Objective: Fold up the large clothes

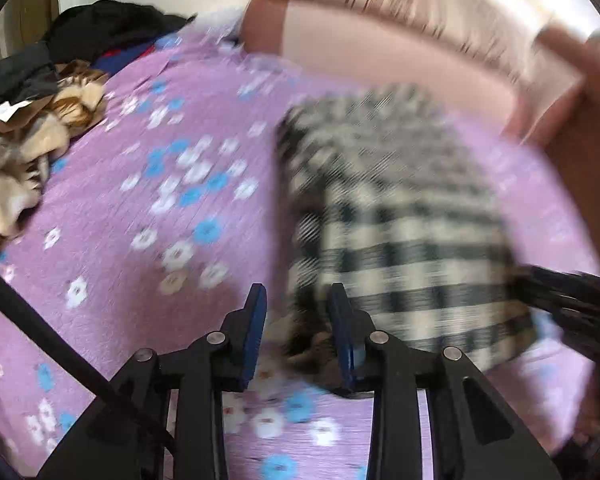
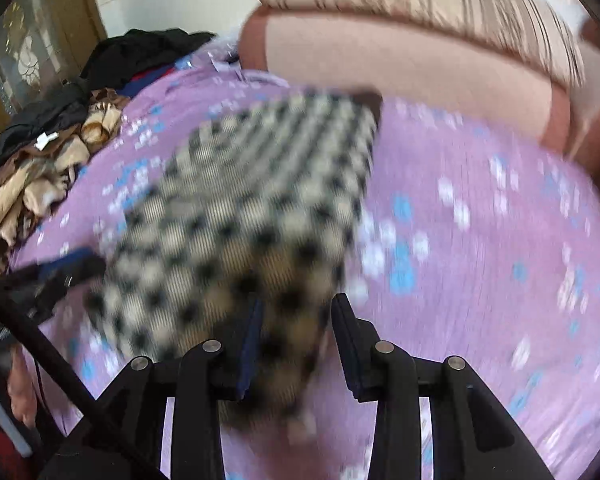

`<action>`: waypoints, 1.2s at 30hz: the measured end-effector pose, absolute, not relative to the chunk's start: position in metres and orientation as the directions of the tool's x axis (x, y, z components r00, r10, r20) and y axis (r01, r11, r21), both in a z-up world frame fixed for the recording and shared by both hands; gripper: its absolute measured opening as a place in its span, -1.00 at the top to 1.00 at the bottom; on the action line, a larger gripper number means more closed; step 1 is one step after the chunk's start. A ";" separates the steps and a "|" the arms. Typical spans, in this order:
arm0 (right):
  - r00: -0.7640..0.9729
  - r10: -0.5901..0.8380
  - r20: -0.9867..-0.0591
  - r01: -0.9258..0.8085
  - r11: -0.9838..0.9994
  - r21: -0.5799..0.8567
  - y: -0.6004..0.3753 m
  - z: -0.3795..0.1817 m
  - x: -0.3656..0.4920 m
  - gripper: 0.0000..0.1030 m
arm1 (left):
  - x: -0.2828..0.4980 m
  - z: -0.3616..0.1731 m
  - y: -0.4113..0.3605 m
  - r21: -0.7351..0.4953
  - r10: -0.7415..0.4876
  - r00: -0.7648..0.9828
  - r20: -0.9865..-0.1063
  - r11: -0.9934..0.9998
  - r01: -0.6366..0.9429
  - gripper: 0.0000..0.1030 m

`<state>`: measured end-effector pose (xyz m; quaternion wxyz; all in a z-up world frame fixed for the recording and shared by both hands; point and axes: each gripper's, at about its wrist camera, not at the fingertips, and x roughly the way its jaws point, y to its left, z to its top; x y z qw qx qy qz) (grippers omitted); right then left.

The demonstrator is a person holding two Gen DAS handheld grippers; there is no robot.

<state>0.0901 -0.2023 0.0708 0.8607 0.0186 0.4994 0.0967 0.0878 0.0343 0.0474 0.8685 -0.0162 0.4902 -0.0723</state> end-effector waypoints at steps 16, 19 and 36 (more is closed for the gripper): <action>0.608 0.214 -0.764 0.042 0.953 0.301 -0.279 0.079 0.021 0.06 | 0.066 0.044 0.090 -0.204 -0.084 0.578 -0.812 0.968 -0.146 0.21; 0.661 0.330 -0.674 -0.007 0.900 0.435 -0.282 0.094 0.021 0.08 | 0.068 0.055 0.076 -0.206 -0.108 0.622 -0.775 0.975 -0.088 0.12; 0.516 0.340 -0.786 -0.175 0.940 0.291 -0.236 0.063 0.029 -0.38 | 0.119 0.056 0.072 -0.306 -0.255 0.599 -0.759 0.952 0.018 -0.39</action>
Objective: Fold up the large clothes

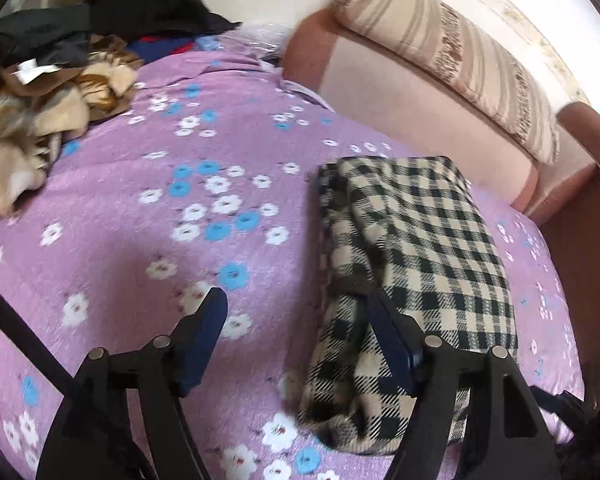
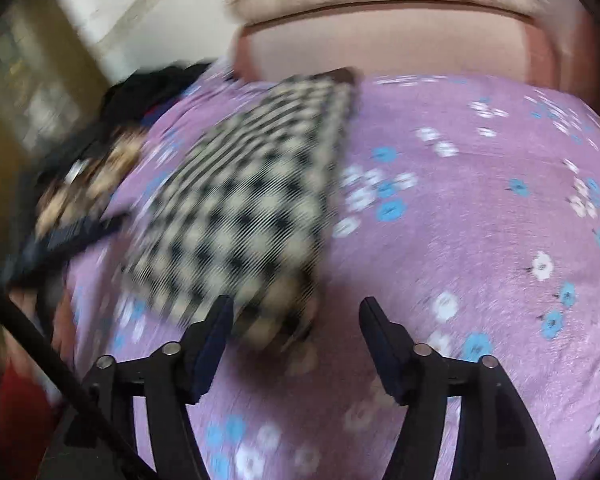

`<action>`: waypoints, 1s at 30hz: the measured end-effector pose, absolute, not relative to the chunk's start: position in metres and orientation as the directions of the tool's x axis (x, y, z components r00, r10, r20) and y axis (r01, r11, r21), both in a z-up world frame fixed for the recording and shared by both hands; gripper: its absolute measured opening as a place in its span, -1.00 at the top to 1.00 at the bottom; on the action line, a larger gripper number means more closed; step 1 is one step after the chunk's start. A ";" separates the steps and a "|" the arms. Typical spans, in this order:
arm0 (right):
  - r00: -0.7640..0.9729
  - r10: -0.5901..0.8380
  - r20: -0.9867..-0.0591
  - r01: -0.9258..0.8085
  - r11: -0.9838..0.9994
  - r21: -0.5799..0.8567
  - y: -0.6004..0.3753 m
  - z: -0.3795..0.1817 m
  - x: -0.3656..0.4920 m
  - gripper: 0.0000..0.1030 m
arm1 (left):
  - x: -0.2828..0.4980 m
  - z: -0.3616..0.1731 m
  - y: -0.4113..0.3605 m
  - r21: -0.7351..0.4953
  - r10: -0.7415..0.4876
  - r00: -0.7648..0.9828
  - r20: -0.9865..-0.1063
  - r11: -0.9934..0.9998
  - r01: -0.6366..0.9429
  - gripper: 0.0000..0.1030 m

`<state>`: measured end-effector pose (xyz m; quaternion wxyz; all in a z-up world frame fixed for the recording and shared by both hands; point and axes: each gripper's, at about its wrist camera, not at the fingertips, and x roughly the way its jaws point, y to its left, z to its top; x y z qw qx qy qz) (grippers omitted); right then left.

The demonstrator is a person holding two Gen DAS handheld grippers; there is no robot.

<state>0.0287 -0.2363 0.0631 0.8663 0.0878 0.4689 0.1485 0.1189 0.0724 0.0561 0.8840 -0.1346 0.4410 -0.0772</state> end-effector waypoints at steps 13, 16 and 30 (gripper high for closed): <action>0.534 0.092 -0.841 -0.059 0.996 0.071 -0.237 0.037 0.019 -0.10 | 0.140 0.035 0.023 -0.119 -0.162 0.567 -0.808 0.986 0.114 -0.41; 0.523 0.075 -0.849 -0.119 0.993 0.015 -0.235 0.045 0.011 -0.15 | 0.140 0.049 0.038 -0.198 -0.213 0.582 -0.785 0.976 0.089 -0.40; 0.495 0.497 -0.713 -0.013 0.824 0.566 -0.297 0.023 0.132 -0.58 | 0.196 0.015 0.040 -0.467 -0.481 0.432 -0.763 0.872 0.146 -0.73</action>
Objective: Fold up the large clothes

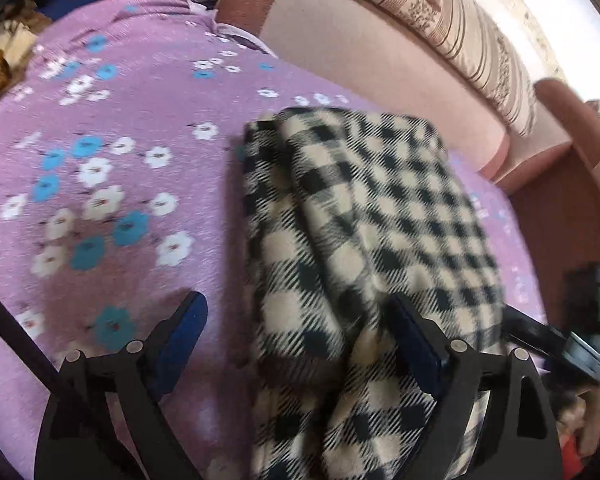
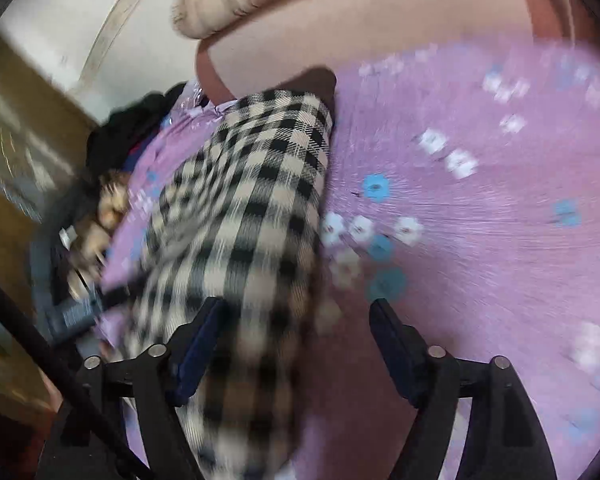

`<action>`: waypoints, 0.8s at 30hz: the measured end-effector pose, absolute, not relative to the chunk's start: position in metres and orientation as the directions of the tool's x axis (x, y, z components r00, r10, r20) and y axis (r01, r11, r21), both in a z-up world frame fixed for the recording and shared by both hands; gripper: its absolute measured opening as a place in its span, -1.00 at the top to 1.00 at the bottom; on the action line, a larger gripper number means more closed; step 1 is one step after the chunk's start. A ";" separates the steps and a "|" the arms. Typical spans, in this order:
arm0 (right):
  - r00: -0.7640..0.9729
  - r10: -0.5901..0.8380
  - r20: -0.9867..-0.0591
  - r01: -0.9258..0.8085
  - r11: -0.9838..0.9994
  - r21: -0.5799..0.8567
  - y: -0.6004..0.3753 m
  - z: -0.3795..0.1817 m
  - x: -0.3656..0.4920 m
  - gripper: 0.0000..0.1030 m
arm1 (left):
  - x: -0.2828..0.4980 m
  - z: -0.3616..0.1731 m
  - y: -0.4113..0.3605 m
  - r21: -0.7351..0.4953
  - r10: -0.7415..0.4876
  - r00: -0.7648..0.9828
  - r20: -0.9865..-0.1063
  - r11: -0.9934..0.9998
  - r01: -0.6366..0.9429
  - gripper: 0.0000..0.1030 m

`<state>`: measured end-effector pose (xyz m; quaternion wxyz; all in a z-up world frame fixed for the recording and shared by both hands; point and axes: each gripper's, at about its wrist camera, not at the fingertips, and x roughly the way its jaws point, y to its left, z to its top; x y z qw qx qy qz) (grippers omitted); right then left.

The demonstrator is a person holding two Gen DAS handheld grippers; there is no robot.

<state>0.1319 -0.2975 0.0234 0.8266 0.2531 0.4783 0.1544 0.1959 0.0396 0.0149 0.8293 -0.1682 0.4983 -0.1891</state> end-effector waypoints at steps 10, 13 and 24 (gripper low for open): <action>0.468 0.637 -0.612 -0.021 0.701 0.713 -0.289 0.002 0.184 0.34 | 0.201 0.031 0.002 -0.554 -0.608 0.384 -0.694 0.793 0.254 0.36; 0.529 0.609 -0.591 -0.098 0.736 0.670 -0.289 0.046 0.175 0.35 | 0.194 0.047 -0.015 -0.564 -0.642 0.390 -0.660 0.767 0.306 0.38; 0.589 0.348 -0.729 0.075 0.875 0.478 -0.313 0.045 0.163 0.00 | 0.195 0.038 -0.014 -0.380 -0.445 0.433 -0.784 0.895 0.234 0.16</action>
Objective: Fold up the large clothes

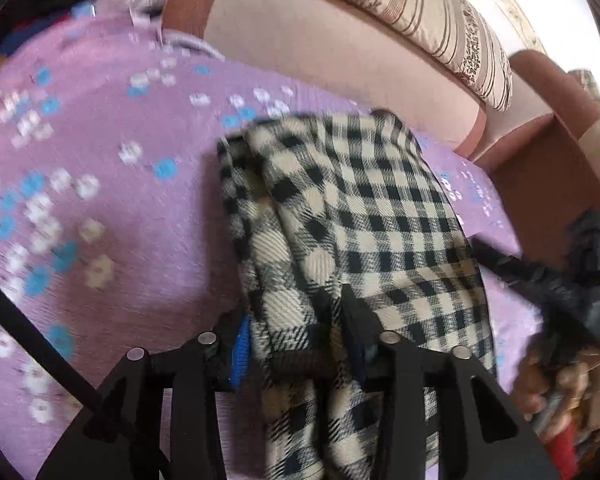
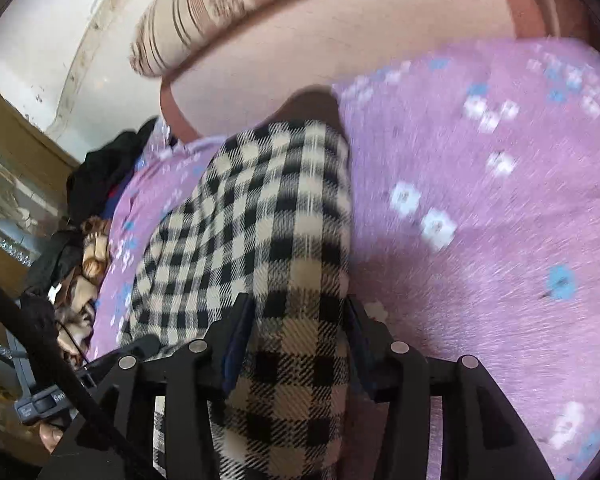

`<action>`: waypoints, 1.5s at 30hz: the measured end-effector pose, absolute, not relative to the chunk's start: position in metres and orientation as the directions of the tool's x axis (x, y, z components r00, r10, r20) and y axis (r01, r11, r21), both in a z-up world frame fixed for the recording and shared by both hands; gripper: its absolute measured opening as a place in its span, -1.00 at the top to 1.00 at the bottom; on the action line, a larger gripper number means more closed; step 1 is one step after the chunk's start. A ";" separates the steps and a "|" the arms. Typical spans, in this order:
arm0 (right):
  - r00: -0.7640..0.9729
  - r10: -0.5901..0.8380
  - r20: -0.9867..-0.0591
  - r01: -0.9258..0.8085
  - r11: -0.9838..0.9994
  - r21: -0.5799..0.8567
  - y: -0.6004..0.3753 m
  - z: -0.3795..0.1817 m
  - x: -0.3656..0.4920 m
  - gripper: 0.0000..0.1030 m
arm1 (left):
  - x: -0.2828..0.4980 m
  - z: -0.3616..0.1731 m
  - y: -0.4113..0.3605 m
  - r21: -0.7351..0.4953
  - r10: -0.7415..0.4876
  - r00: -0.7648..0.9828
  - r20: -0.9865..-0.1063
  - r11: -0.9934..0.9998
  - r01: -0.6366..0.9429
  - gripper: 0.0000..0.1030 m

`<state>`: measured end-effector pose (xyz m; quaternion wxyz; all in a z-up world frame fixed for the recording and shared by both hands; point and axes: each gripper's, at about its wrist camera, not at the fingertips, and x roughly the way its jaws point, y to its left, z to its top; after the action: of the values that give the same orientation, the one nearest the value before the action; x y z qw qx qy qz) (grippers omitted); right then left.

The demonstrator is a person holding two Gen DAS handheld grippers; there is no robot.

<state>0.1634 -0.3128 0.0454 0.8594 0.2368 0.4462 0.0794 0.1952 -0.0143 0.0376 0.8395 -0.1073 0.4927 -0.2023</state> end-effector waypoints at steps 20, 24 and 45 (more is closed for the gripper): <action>0.329 0.554 -0.765 -0.358 0.822 0.442 -0.097 0.014 0.078 0.67 | 0.094 0.143 0.072 -0.164 -0.040 0.854 -0.519 0.985 -0.054 -0.90; 0.372 0.533 -0.760 -0.305 0.843 0.443 -0.138 0.042 0.043 0.60 | 0.058 0.163 0.059 -0.071 0.022 0.907 -0.421 0.996 -0.057 -0.91; 0.663 -0.023 -0.748 0.072 0.997 0.033 -0.250 0.077 -0.110 -0.33 | -0.098 0.100 -0.045 -0.044 -0.125 0.694 -0.709 0.990 0.133 -1.00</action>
<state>-0.1101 -0.2499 0.0768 0.9114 0.0298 0.4095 -0.0259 -0.0982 -0.0450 0.0998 0.9203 0.0054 0.3849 -0.0700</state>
